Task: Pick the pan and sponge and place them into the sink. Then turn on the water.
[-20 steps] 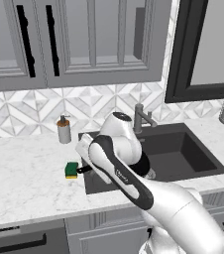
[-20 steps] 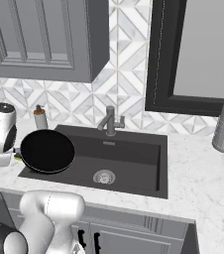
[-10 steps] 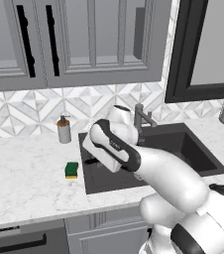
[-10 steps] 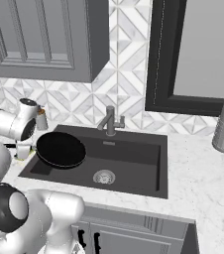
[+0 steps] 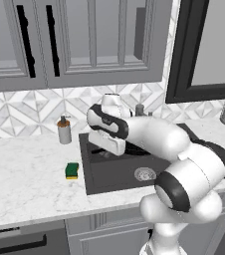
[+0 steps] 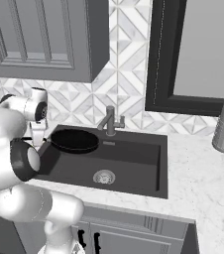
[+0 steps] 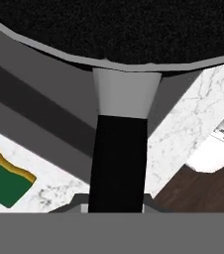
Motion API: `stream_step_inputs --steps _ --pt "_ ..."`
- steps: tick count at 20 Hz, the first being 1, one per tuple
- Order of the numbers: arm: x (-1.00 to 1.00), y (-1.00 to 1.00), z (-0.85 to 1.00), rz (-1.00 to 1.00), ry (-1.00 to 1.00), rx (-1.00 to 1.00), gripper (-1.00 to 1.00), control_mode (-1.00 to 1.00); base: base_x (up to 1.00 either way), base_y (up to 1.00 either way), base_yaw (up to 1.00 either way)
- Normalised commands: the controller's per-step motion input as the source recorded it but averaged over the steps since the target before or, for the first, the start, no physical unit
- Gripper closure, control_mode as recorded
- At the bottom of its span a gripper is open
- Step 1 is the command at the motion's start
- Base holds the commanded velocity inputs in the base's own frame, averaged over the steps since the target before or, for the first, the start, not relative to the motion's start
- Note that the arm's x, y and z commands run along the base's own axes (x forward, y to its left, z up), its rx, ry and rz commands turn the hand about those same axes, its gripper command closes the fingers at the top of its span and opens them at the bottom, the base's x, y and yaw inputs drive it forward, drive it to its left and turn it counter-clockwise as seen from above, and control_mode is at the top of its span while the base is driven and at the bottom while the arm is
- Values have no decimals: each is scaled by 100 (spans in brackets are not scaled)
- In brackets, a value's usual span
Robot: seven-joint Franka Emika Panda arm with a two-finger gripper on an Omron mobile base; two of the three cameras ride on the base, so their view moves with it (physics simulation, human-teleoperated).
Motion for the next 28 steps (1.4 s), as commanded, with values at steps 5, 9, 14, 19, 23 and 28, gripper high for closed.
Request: stream_step_inputs --steps 5,9,14,19,23,28 --pt "10 -32 -48 -2 1 -4 100 -100 0 0 0" --pt "0 -38 -68 -3 -8 9 100 -100 0 0 0" --pt "0 -47 -54 -7 -20 10 100 -100 0 0 0" --pt "23 -19 -26 -9 -22 -2 100 -100 0 0 0" --pt "56 0 -31 0 -6 -13 100 -100 0 0 0" --pt "62 -2 -27 0 12 -1 100 -100 0 0 0"
